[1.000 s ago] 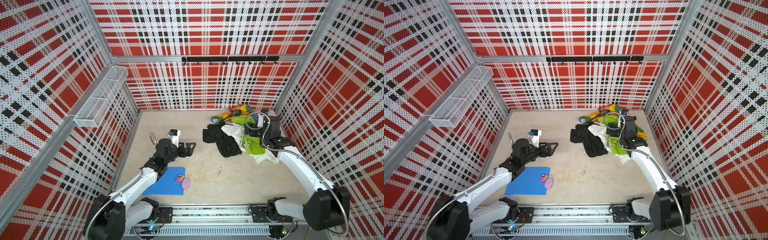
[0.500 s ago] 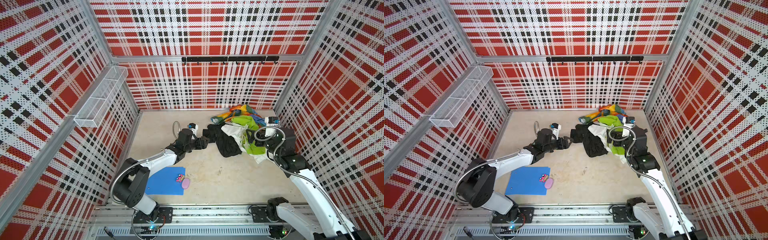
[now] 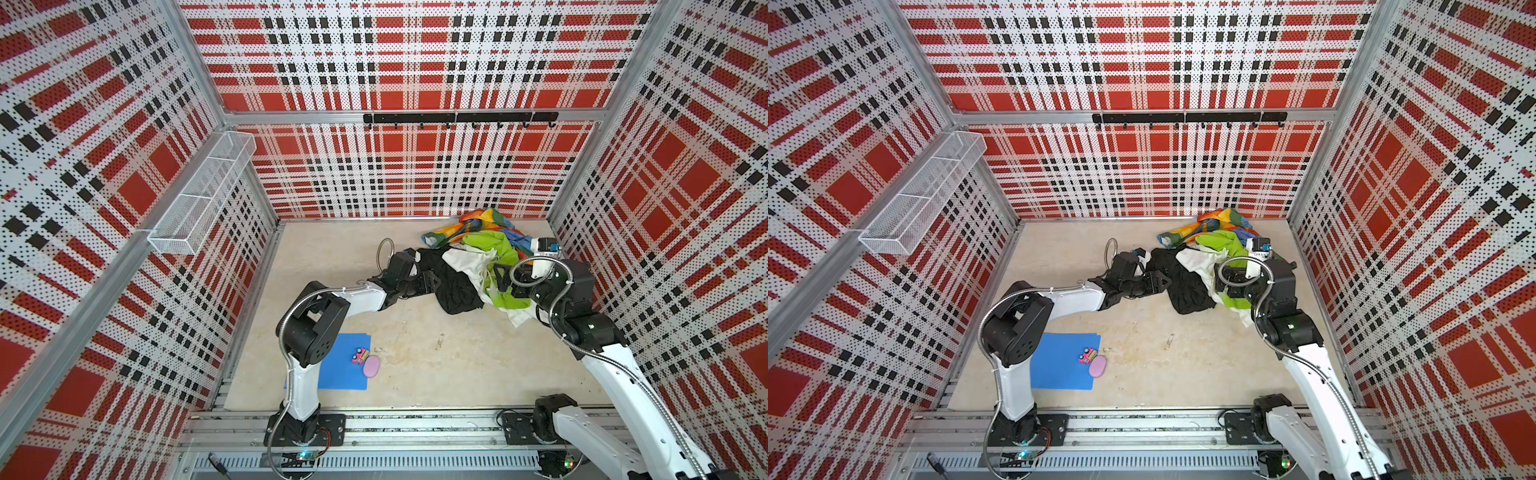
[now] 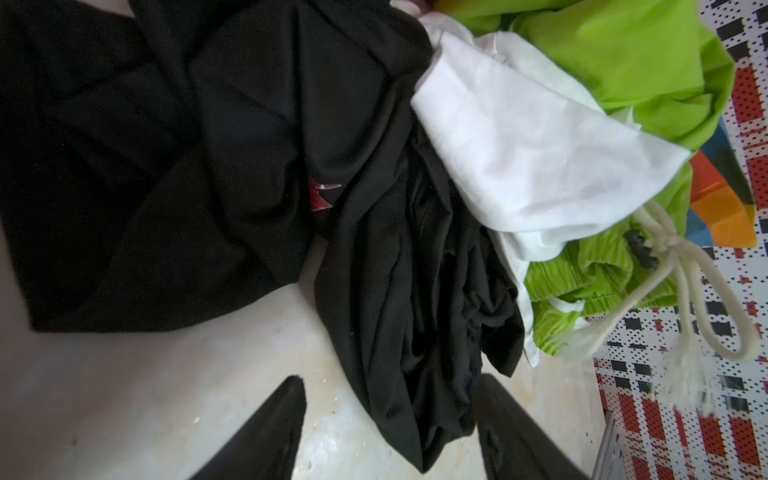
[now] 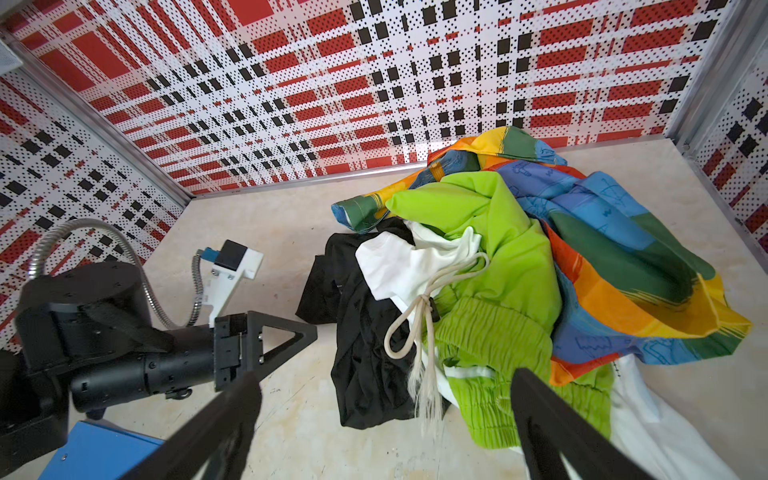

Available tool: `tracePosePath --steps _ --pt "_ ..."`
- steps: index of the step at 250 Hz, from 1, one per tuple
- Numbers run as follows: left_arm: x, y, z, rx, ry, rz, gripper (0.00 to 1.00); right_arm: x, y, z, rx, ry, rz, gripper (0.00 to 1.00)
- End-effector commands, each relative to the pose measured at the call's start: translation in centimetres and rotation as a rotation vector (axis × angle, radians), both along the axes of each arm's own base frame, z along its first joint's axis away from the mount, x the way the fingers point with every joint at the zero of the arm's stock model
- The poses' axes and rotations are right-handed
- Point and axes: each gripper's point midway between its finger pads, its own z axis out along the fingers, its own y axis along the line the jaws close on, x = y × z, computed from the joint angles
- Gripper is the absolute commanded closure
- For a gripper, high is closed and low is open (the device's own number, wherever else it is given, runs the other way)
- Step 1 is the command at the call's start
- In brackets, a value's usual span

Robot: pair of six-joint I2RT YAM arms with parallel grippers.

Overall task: Pick out a specific cloth from the pile
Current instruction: 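Reach the left gripper to the black garment and grasp it, then lift the black garment with the left gripper and pull it away from the pile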

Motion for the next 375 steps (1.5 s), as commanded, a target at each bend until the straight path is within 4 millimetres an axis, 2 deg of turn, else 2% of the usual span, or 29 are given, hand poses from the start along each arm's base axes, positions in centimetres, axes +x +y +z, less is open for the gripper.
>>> tracePosePath --steps 1,77,116,162,188,198,225,252,325,375 --pt "0.7 -1.5 0.4 -0.047 0.011 -0.015 0.32 -0.3 -0.1 0.7 0.002 -0.024 -0.004 0.0" --pt "1.1 -3.0 -1.9 -0.062 0.08 -0.033 0.36 -0.6 -0.3 0.5 -0.004 -0.018 -0.015 0.0" --pt "1.2 -3.5 -2.9 -0.058 0.106 -0.036 0.42 -0.7 -0.6 0.7 -0.004 -0.02 -0.029 0.0" --pt "1.3 -3.9 -3.5 -0.048 0.117 -0.042 0.54 -1.3 -0.8 1.0 0.0 -0.027 -0.035 0.0" --pt "1.3 -4.3 -3.5 -0.052 0.113 -0.053 0.66 -1.6 -1.1 0.9 -0.004 -0.03 -0.051 0.0" --pt "1.3 -4.4 -3.5 -0.05 0.108 -0.06 0.75 -1.7 -1.3 0.7 -0.012 -0.027 -0.059 0.0" --pt "1.3 -4.2 -2.2 -0.048 0.07 -0.068 0.92 -1.8 -1.5 0.6 -0.02 -0.024 -0.066 0.0" --pt "1.6 -3.2 0.2 -0.034 0.008 -0.049 1.0 -1.8 -1.4 0.5 -0.016 -0.025 -0.06 0.0" --pt "1.6 0.7 6.5 0.011 -0.124 0.001 1.0 -1.7 -1.3 0.4 -0.005 -0.025 -0.06 0.0" --pt "1.2 1.7 10.4 0.046 -0.221 -0.006 1.0 -1.6 -1.3 0.7 0.006 -0.036 -0.063 0.0"
